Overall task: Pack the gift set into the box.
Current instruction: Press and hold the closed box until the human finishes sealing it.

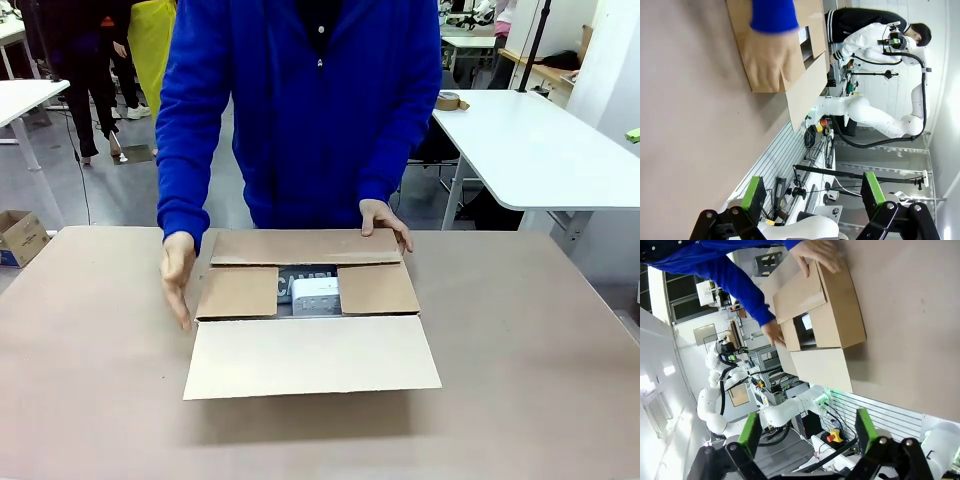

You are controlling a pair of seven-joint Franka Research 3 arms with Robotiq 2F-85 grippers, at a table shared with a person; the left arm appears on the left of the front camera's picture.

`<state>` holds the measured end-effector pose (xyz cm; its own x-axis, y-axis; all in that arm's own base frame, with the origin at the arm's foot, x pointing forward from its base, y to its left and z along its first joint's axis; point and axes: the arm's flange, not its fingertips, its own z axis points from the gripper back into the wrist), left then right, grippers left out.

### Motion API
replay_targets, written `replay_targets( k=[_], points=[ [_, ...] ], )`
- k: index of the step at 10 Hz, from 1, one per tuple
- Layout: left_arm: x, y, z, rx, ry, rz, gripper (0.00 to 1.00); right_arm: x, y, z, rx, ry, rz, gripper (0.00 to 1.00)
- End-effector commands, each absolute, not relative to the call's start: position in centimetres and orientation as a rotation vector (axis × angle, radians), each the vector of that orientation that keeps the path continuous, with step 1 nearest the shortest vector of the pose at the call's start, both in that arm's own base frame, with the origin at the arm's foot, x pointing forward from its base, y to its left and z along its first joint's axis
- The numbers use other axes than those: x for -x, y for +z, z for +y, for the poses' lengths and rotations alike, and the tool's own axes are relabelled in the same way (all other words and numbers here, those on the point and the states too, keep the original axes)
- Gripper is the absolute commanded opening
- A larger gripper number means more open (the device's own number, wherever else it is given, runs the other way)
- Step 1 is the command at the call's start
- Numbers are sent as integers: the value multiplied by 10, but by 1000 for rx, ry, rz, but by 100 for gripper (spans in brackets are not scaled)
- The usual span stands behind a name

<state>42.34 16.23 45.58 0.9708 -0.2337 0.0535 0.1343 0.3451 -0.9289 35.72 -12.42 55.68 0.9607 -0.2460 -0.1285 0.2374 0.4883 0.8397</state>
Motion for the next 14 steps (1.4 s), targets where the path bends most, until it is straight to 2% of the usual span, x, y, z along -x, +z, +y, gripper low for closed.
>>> replay_targets(
  k=[1, 14],
  points=[
    [-420, 456, 162, 1187, -241, 90, 100, -355, 556, -123, -1006, -298, -6, 100],
    [-420, 456, 162, 1187, -241, 90, 100, -355, 556, -123, -1006, -298, -6, 100]
  ],
)
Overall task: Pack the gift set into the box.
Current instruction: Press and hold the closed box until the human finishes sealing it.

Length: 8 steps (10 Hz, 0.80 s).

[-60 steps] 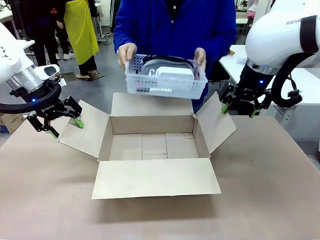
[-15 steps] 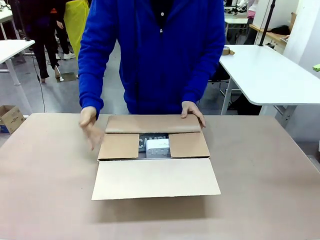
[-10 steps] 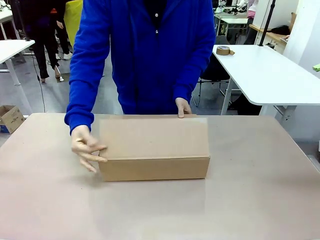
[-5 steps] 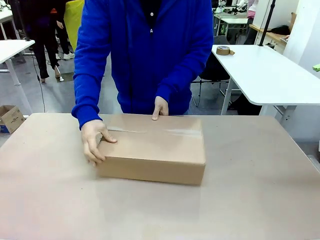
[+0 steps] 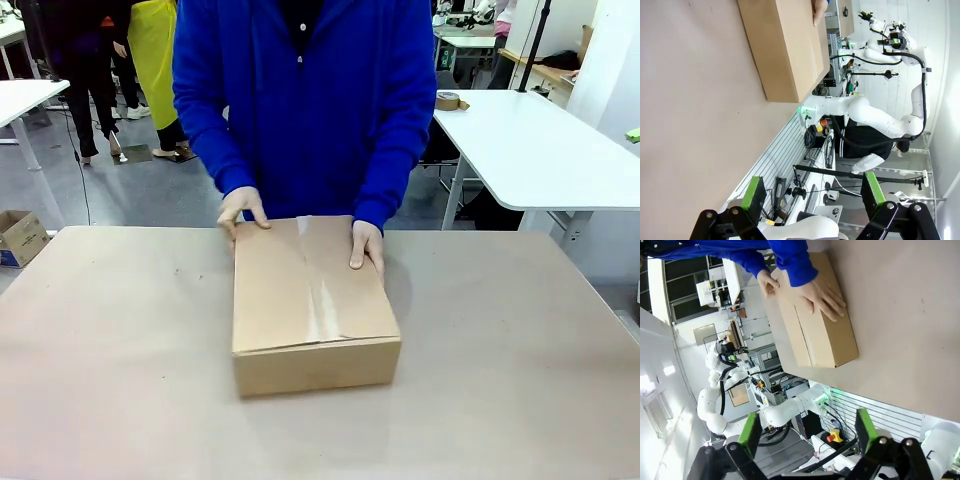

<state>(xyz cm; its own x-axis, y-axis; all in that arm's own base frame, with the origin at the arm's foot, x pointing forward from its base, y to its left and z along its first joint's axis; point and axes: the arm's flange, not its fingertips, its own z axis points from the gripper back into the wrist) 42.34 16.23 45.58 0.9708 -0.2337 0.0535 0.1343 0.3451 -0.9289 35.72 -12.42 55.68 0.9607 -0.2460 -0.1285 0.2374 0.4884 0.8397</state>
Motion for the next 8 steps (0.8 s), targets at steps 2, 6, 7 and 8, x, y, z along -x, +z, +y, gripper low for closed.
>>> replay_targets(
  k=[2, 6, 7, 8],
  points=[
    [-420, 456, 162, 1187, -241, 90, 100, -355, 556, -123, -1006, -298, -6, 100],
    [-420, 456, 162, 1187, -241, 90, 100, -357, 557, -124, -1019, -294, -9, 100],
    [-423, 456, 162, 1195, -239, 94, 100, -364, 548, -127, -906, -368, 37, 100],
    [-425, 472, 129, 1114, -451, -30, 100, -390, 558, -91, -807, -143, -21, 100]
  ],
)
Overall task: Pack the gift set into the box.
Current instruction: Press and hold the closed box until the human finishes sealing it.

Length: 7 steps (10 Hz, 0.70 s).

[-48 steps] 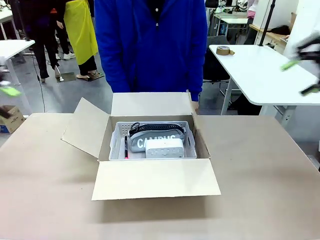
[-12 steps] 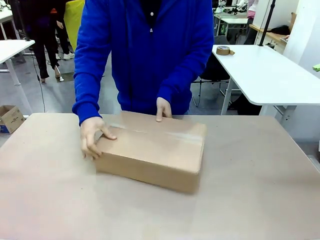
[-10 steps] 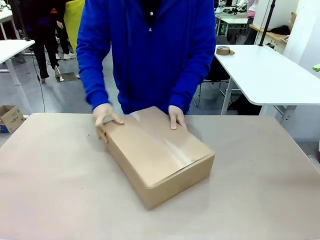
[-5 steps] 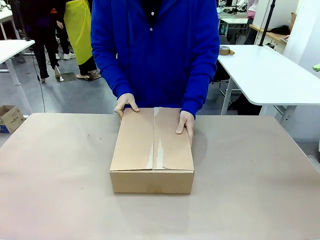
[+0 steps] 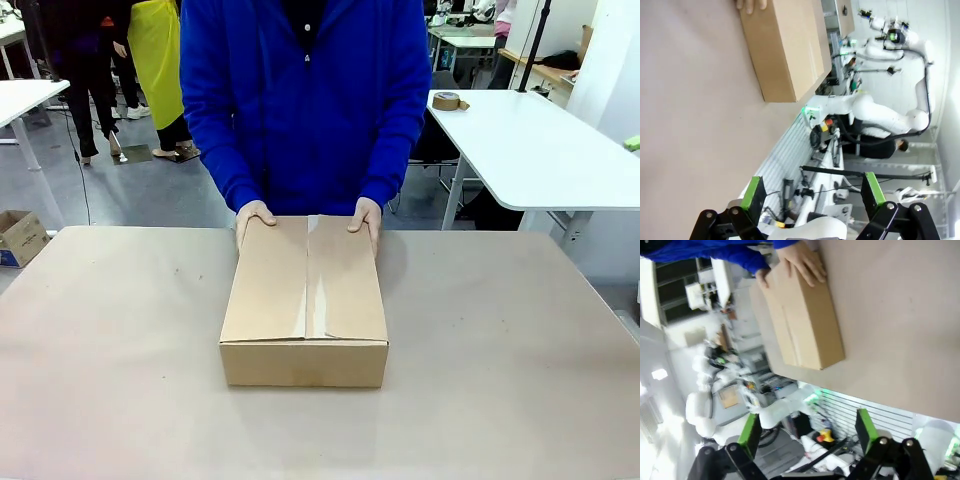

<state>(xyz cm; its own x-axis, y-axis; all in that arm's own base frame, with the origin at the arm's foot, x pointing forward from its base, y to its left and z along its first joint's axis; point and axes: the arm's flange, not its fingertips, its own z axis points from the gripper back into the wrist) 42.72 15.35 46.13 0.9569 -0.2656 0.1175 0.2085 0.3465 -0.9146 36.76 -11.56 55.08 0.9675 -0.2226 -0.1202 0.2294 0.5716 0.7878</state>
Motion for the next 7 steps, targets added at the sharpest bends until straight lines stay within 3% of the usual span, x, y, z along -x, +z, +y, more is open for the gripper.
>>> replay_targets(
  k=[1, 2, 3, 5, 6, 7],
  points=[
    [-430, 488, 80, 1011, -734, -154, 100, -421, 565, -39, -648, 138, -140, 100],
    [-431, 497, 32, 897, -943, -325, 100, -448, 562, 18, -569, 417, -281, 100],
    [-429, 498, -9, 910, -1151, -426, 100, -466, 546, 70, -570, 628, -374, 100],
    [-432, 472, -73, 995, -1314, -474, 100, -467, 511, 140, -646, 883, -412, 100],
    [-431, 471, -82, 1043, -1185, -83, 100, -452, 519, 127, -479, 799, -183, 100],
    [-434, 508, -69, 897, -1067, -283, 100, -458, 534, 158, -594, 475, -179, 100]
  ],
)
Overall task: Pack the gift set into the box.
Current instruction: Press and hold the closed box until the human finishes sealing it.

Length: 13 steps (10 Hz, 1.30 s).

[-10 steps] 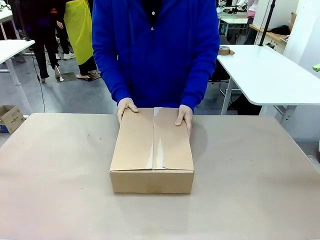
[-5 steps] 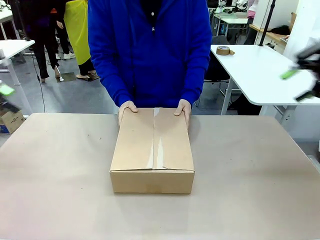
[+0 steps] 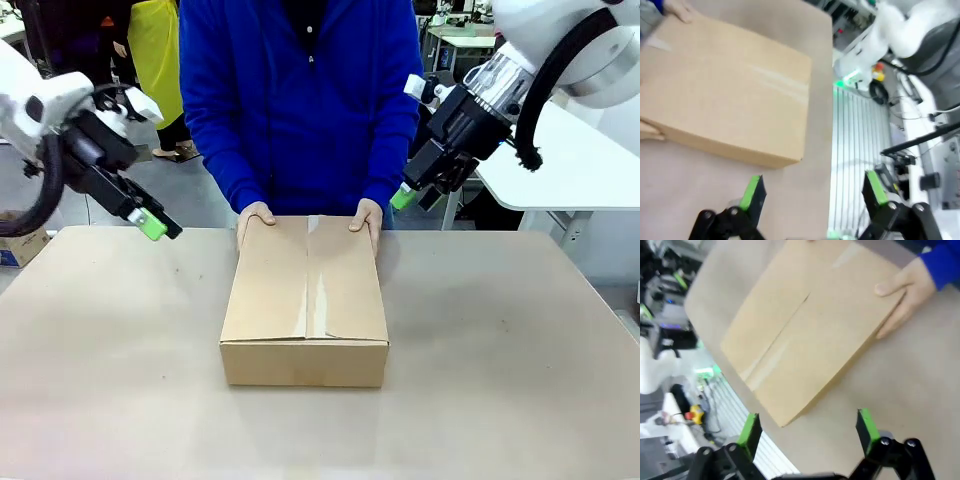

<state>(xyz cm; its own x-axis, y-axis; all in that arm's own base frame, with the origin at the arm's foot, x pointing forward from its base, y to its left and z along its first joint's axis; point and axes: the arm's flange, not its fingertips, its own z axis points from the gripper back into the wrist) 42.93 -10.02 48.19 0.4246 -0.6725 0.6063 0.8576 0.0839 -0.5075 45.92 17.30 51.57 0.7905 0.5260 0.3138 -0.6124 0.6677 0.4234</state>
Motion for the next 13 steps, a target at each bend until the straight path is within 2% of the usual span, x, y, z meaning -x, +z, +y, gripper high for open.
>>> replay_targets(
  k=[1, 2, 3, 4, 5, 6, 7, 8, 9, 10, 11, 12, 13],
  points=[
    [-434, 508, -69, 897, -1067, -283, 100, -458, 534, 158, -594, 475, -179, 100],
    [-429, 482, -100, 940, -1158, -239, 100, -459, 516, 173, -539, 646, -170, 100],
    [-440, 473, -129, 1011, -1323, -423, 100, -472, 504, 204, -656, 1012, -353, 100],
    [-440, 463, -135, 1229, -1527, -580, 100, -475, 481, 211, -815, 1203, -505, 100],
    [-440, 454, -133, 1352, -1653, -784, 100, -466, 467, 206, -1087, 1338, -656, 100],
    [-438, 448, -128, 1520, -1732, -893, 100, -456, 455, 199, -1190, 1396, -727, 100],
    [-438, 441, -122, 1565, -1716, -1056, 100, -444, 447, 188, -1230, 1388, -816, 100],
    [-437, 433, -119, 1551, -1664, -1191, 100, -434, 438, 178, -1250, 1391, -816, 100],
    [-437, 425, -110, 1419, -1521, -1348, 100, -431, 424, 172, -1081, 1391, -428, 100],
    [-440, 447, -133, 1291, -1593, -967, 100, -450, 475, 217, -895, 1175, -712, 100],
    [-440, 447, -133, 1291, -1593, -967, 100, -450, 475, 217, -895, 1175, -712, 100],
    [-441, 434, -117, 1334, -1567, -1170, 100, -433, 450, 195, -1022, 1256, -666, 100],
    [-443, 421, -117, 1262, -1549, -1137, 100, -444, 441, 211, -1072, 1483, -810, 100]
  ],
)
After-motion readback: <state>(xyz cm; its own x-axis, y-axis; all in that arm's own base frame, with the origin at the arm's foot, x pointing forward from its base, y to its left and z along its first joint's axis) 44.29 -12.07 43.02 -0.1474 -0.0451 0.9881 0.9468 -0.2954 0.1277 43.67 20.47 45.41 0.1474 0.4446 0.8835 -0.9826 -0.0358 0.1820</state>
